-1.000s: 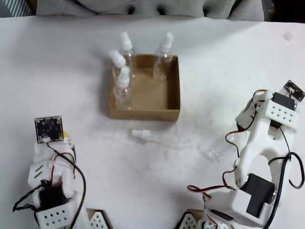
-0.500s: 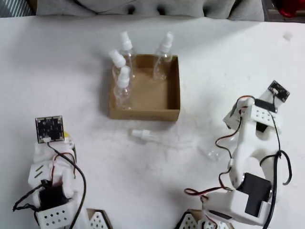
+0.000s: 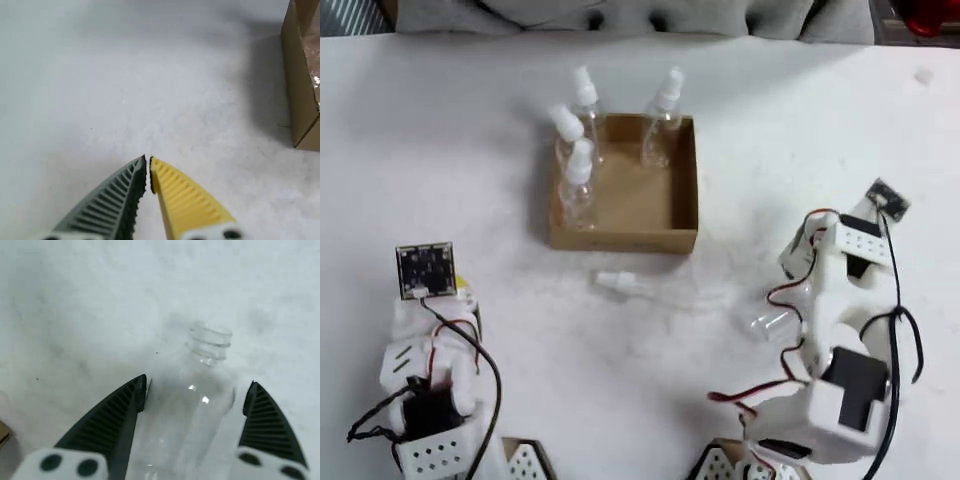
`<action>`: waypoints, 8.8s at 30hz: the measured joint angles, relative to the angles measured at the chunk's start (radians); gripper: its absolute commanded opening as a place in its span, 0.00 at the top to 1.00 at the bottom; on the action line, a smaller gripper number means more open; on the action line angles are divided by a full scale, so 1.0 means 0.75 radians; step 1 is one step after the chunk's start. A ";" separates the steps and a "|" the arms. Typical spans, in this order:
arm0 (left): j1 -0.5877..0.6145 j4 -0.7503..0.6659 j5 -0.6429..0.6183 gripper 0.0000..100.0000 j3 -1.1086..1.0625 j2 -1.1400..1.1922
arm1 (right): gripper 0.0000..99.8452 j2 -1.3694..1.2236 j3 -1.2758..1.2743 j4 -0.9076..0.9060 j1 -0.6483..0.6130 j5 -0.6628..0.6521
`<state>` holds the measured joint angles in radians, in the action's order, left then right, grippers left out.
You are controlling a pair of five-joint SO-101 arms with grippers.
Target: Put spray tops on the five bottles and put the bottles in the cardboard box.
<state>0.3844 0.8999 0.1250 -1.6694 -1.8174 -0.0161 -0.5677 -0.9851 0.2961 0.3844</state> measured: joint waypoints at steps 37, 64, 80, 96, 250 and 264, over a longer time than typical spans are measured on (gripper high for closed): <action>0.000 0.002 0.000 0.98 0.000 0.000 | 0.92 -0.250 0.536 -0.291 0.248 -1.581; 0.000 0.002 0.000 0.98 0.000 0.000 | 0.69 -0.260 0.673 -0.462 0.352 -1.579; 0.000 0.002 0.000 0.98 0.000 0.000 | 0.69 -0.053 0.280 -0.106 0.399 -1.577; 0.000 0.002 0.000 0.98 0.000 0.000 | 0.86 -0.276 0.387 -0.074 0.372 -1.577; -1.137 -0.184 -1.101 0.66 0.763 1.878 | 0.98 -0.049 0.219 -0.127 0.340 -1.737; -0.923 -0.462 -1.285 0.66 0.753 1.878 | 0.98 -0.049 0.219 -0.127 0.340 -1.743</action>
<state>-0.3076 0.5531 -0.8385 -1.1047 -0.4089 -0.0529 -0.4035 -1.0802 0.5508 -0.9229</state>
